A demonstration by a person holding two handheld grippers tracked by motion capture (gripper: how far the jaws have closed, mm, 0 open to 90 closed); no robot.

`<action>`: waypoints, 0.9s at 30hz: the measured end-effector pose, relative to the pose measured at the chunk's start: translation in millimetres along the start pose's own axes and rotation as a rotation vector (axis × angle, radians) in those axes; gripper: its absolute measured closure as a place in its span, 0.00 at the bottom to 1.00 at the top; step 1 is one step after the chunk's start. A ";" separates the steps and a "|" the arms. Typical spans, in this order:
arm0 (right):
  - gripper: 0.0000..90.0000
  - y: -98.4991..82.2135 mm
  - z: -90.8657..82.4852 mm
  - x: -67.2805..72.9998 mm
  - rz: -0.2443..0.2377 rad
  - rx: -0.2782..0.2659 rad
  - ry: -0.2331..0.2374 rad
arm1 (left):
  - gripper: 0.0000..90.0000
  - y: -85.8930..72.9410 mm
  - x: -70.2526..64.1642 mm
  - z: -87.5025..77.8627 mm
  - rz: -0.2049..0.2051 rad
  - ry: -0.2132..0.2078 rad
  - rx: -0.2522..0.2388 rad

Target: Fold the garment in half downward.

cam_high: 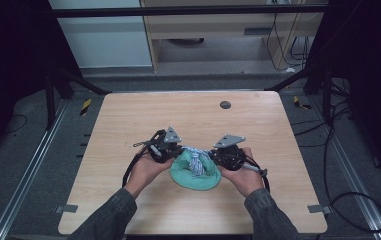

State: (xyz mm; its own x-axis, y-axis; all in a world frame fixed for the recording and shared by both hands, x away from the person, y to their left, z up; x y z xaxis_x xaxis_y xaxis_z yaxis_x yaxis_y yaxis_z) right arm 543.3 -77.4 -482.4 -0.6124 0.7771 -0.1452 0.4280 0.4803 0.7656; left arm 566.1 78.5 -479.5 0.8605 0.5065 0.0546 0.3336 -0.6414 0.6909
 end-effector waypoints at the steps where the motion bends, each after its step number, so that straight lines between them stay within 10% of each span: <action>1: 0.91 -0.6 0.1 1.0 0.000 -0.001 0.003 | 0.94 -1.6 -0.3 0.4 0.000 0.000 0.001; 27: 0.90 -22.3 4.3 19.3 0.004 0.022 0.042 | 0.93 -32.3 -16.6 7.8 -0.023 -0.042 0.007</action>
State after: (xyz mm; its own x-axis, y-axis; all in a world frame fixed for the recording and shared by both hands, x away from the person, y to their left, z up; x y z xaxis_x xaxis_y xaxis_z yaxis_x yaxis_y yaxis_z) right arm 524.9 -71.4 -504.9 -0.6376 0.7617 -0.1153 0.4451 0.4863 0.7519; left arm 544.0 86.3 -508.4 0.8679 0.4966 0.0085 0.3561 -0.6341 0.6864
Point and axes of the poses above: each handheld gripper's, and its own axes: z roughly forward along the jaws, y roughly out of its top, x roughly to its left, the point moved 8 cm from there along z, roughly forward along the jaws, and after that the axes turned 6 degrees about -y, right-handed, at the moved point
